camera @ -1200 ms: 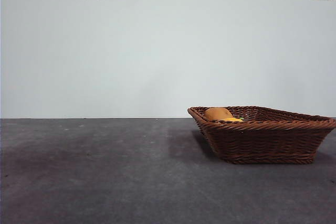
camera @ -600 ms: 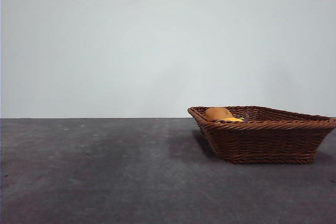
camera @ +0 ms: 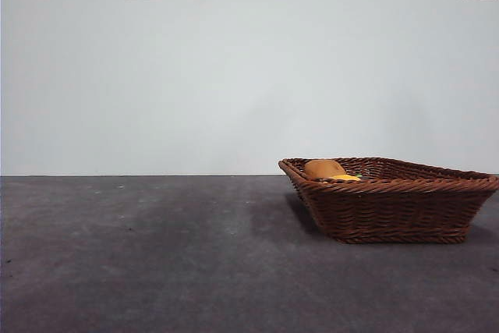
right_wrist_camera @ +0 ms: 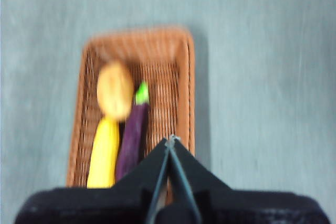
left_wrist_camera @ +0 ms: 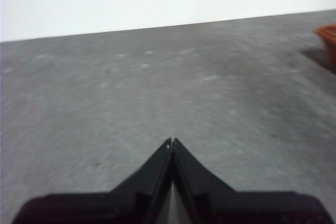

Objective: Help me put the vegetables on the table into the basket

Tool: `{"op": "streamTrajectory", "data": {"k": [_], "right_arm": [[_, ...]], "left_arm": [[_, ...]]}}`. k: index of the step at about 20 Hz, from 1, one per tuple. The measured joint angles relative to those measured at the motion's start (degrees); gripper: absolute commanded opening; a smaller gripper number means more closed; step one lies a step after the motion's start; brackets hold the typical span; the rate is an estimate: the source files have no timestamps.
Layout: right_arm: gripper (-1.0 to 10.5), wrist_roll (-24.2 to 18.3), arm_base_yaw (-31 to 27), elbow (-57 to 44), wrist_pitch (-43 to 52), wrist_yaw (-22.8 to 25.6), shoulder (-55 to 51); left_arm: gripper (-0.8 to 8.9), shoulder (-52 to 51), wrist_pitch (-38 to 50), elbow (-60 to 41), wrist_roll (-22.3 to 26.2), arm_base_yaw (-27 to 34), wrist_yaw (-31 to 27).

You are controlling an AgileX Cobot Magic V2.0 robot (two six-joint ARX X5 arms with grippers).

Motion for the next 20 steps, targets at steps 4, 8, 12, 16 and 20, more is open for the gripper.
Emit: {"op": "streamTrajectory", "data": {"k": [4, 8, 12, 16, 20], "right_arm": [[0.0, 0.00, 0.00, 0.00, 6.12, 0.00, 1.38], [0.0, 0.00, 0.00, 0.00, 10.99, 0.24, 1.77], [0.0, 0.00, 0.00, 0.00, 14.58, 0.37, 1.77], [0.0, 0.00, 0.00, 0.00, 15.43, 0.42, 1.77], [0.0, 0.00, 0.00, 0.00, 15.43, 0.46, 1.77]], "left_arm": [[-0.03, -0.07, 0.04, 0.00, -1.33, 0.13, -0.31], [-0.03, -0.09, 0.13, 0.00, -1.62, 0.31, -0.28], [-0.03, -0.13, 0.13, 0.00, -1.81, 0.39, -0.31], [-0.03, -0.13, 0.13, 0.00, -1.90, 0.39, -0.31], [-0.03, -0.11, 0.13, 0.00, -1.92, 0.39, -0.28]]}}
